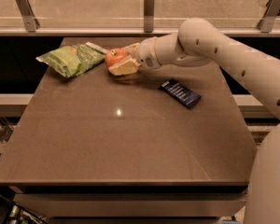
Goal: Move apple near green jalapeno chip bag
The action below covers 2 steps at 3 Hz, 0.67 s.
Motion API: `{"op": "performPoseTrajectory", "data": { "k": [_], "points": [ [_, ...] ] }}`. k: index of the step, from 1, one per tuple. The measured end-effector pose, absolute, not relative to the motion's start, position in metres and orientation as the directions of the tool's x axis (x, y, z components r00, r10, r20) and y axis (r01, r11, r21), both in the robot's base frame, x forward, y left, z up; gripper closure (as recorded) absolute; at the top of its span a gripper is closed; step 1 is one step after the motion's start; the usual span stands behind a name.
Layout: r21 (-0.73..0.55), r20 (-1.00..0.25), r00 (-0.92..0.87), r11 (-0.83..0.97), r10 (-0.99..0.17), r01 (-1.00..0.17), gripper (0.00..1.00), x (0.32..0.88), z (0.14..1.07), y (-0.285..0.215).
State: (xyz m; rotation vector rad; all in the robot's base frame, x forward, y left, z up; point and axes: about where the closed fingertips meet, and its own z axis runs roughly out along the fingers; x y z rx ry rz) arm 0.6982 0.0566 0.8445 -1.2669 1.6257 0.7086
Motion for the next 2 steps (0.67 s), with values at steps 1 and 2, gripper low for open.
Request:
{"op": "performPoseTrajectory", "data": {
  "k": [1, 2],
  "points": [
    [-0.094, -0.909, -0.040, 0.299, -0.414, -0.950, 0.83, 0.6976, 0.8436, 0.0593],
    [-0.092, -0.909, -0.040, 0.295, -0.414, -0.951, 0.60, 0.6970, 0.8428, 0.0621]
  ]
}}
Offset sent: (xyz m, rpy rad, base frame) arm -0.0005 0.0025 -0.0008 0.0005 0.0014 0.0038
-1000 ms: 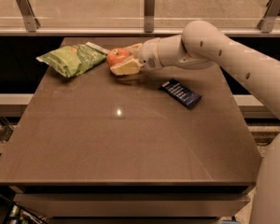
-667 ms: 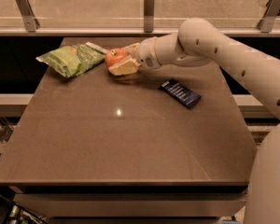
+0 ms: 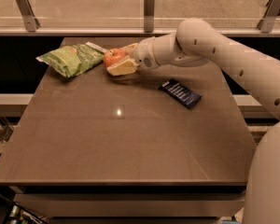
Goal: Move apple near green jalapeno chip bag
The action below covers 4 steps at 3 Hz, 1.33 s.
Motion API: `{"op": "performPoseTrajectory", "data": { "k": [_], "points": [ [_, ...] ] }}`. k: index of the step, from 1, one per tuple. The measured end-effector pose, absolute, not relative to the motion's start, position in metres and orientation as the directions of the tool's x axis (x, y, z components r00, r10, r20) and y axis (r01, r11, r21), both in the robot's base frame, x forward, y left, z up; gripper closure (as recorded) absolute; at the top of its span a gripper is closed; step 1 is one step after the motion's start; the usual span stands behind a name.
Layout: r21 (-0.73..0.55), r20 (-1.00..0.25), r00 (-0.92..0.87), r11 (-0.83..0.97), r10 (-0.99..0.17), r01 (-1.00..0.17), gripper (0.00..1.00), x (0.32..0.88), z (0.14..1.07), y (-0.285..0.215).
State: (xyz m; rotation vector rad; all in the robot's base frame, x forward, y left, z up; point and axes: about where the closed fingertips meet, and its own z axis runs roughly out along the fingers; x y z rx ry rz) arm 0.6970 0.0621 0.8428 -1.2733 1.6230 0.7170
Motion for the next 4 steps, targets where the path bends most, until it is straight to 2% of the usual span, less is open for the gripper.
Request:
{"op": "performPoseTrajectory", "data": {
  "k": [2, 3, 4],
  "points": [
    [-0.089, -0.910, -0.039, 0.286, -0.414, -0.954, 0.13, 0.6957, 0.8413, 0.0677],
    [-0.088, -0.910, -0.039, 0.282, -0.413, -0.955, 0.00, 0.6951, 0.8405, 0.0705],
    [-0.088, -0.910, -0.039, 0.282, -0.413, -0.955, 0.00, 0.6950, 0.8404, 0.0706]
  ]
}}
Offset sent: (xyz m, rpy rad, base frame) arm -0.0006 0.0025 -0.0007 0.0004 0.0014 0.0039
